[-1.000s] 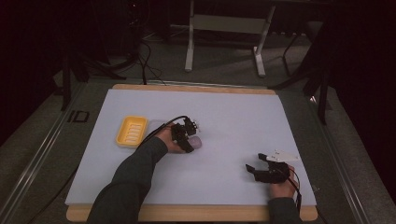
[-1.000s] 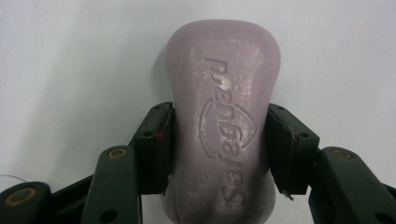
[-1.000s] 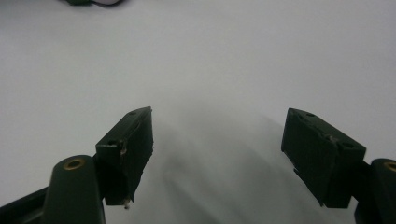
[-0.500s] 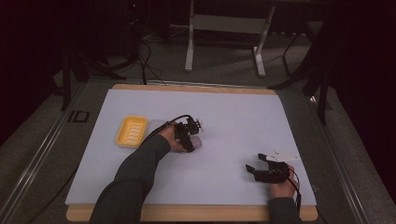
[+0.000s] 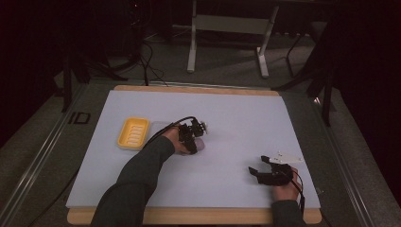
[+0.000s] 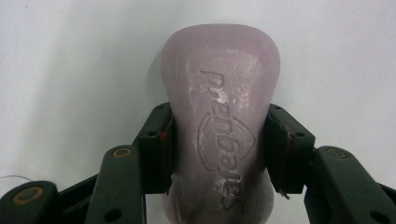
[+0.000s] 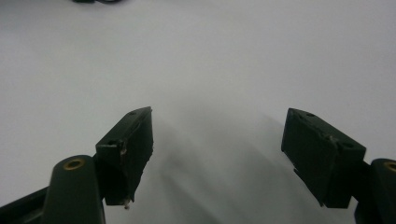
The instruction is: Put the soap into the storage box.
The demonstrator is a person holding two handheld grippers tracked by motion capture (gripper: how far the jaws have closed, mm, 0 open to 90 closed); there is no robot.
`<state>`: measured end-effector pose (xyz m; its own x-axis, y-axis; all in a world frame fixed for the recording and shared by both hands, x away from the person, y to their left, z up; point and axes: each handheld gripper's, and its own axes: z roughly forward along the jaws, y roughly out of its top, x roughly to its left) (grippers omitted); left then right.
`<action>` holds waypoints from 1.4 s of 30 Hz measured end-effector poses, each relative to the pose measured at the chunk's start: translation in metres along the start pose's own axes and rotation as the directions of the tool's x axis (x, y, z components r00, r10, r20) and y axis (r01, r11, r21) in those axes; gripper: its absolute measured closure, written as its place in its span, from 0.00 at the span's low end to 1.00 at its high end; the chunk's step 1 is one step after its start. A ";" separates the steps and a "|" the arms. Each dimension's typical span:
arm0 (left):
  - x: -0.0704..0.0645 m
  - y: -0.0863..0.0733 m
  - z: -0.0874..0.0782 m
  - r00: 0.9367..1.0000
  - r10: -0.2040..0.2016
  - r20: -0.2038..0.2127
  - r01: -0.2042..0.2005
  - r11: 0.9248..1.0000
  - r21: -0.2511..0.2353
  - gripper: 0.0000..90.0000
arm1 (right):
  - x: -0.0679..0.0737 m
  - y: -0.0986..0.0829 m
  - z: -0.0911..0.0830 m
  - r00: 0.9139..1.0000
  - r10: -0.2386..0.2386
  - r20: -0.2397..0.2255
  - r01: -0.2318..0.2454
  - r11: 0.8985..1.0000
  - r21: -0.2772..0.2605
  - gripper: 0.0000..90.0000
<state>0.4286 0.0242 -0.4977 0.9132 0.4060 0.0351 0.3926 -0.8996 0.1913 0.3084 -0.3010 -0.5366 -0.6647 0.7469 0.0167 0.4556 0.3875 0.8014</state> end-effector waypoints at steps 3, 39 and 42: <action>0.000 0.001 -0.001 1.000 -0.004 -0.003 0.004 1.000 0.005 0.55 | 0.000 0.000 0.000 1.000 0.000 0.001 0.000 1.000 0.000 0.27; 0.012 -0.016 -0.024 0.992 -0.122 -0.015 0.121 0.992 -0.016 0.55 | 0.000 0.000 0.000 1.000 0.000 0.001 0.000 1.000 -0.001 0.27; 0.014 -0.019 -0.026 0.990 -0.138 -0.017 0.138 0.990 -0.017 0.55 | 0.000 0.000 0.000 1.000 0.000 0.001 0.000 1.000 -0.001 0.27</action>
<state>0.4307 0.0512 -0.4758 0.8482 0.5291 0.0247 0.5129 -0.8320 0.2114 0.3081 -0.3009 -0.5366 -0.6644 0.7472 0.0159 0.4546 0.3872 0.8021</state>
